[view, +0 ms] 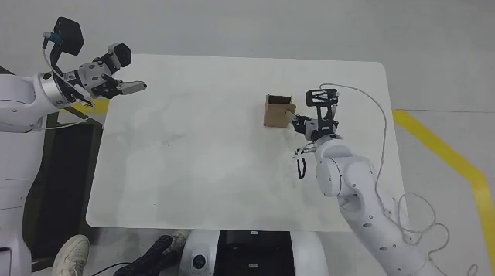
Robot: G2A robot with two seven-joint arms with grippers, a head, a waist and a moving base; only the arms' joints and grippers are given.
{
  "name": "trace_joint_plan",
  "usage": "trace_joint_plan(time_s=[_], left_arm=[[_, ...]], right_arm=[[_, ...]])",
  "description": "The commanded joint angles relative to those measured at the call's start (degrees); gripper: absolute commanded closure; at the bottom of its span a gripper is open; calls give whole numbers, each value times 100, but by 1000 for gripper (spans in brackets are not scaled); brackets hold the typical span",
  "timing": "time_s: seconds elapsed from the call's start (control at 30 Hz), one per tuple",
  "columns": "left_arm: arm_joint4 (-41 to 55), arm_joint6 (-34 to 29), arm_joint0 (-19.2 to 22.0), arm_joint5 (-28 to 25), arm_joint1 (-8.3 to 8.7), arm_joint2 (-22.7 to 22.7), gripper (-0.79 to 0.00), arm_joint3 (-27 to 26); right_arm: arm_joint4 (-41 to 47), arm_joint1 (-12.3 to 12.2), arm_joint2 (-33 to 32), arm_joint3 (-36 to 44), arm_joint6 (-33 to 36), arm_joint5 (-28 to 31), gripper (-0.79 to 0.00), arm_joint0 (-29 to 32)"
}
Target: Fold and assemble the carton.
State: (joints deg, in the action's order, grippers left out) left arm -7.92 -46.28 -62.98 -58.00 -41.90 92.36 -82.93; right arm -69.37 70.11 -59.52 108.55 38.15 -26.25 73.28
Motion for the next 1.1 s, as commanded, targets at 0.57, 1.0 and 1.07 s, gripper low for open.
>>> trace_joint_plan(time_s=[0.57,1.0,1.07], left_arm=[[0,0,0,0,0,0,-785,0],[0,0,0,0,0,0,-785,0],[0,0,0,0,0,0,-785,0]], right_arm=[[-355,106,46,409,-136,272,-785,134],[-1201,352,806,225,254,-166,-785,-284],[-1171,409,893,122,290,-256,-785,-385]])
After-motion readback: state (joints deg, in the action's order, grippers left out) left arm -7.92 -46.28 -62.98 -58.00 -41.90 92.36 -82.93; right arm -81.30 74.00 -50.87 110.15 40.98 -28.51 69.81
